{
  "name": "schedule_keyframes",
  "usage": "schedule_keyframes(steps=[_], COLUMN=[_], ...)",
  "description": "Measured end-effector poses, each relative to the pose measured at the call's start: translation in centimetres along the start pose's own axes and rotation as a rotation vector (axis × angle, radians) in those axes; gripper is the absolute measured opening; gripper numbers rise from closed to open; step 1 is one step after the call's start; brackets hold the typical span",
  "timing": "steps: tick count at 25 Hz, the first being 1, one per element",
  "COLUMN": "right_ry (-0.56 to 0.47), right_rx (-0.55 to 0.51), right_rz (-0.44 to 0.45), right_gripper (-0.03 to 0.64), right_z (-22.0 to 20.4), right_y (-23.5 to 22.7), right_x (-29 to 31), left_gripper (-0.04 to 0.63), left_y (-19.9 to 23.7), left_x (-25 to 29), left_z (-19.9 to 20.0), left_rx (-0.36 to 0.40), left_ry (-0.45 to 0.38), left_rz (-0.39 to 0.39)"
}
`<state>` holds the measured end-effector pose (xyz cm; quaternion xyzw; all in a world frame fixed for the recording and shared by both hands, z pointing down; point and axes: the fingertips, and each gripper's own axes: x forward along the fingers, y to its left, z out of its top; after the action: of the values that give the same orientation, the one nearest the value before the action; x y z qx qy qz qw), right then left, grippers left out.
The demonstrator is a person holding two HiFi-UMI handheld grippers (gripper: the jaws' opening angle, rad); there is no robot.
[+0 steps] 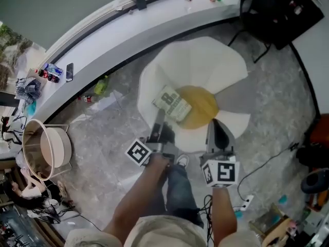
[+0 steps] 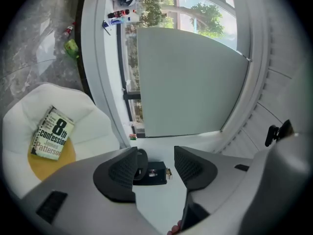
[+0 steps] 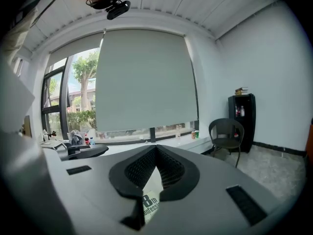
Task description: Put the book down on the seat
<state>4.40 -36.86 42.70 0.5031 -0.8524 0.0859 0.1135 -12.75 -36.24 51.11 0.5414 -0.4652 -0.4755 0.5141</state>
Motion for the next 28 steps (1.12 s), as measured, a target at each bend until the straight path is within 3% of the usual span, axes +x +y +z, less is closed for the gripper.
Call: schedule_keyframes(steps=[10,16,18,19,24,28], right_ry=[-0.127,-0.164,-0.168,-0.165,-0.182,-0.189], right_rx=[-0.034,-0.066,-0.084,-0.089,-0.102,-0.092], right_rz=[-0.019,-0.035,-0.038,-0.037,-0.026,-0.018], right_gripper=[0.003,0.003,0.003,0.003,0.003,0.003], right_z=[11.1,14.1,15.0,15.3,16.4,16.7], right_y=[1.7,3.1,3.6,3.8,4.5,5.5], right_x=[-6.3,-8.1,-8.4,-8.6,-8.9,-8.6], left_gripper=[0.223,0.097,0.009,0.005,0.005,0.005], left_y=[-13.3,-18.2,-19.2,-19.6,-21.7,-22.2], left_x=[-1.7,-2.7,-2.7,-2.8,-2.8,-3.2], left_z=[-1.7,-2.1,-1.9,-1.9,-2.2,-1.8], left_rx=[0.007,0.008,0.005,0.015,0.216,0.536], left_ry=[0.105,0.149,0.154,0.160,0.213,0.275], left_rz=[-0.129,-0.223,-0.235,-0.235,-0.230,-0.172])
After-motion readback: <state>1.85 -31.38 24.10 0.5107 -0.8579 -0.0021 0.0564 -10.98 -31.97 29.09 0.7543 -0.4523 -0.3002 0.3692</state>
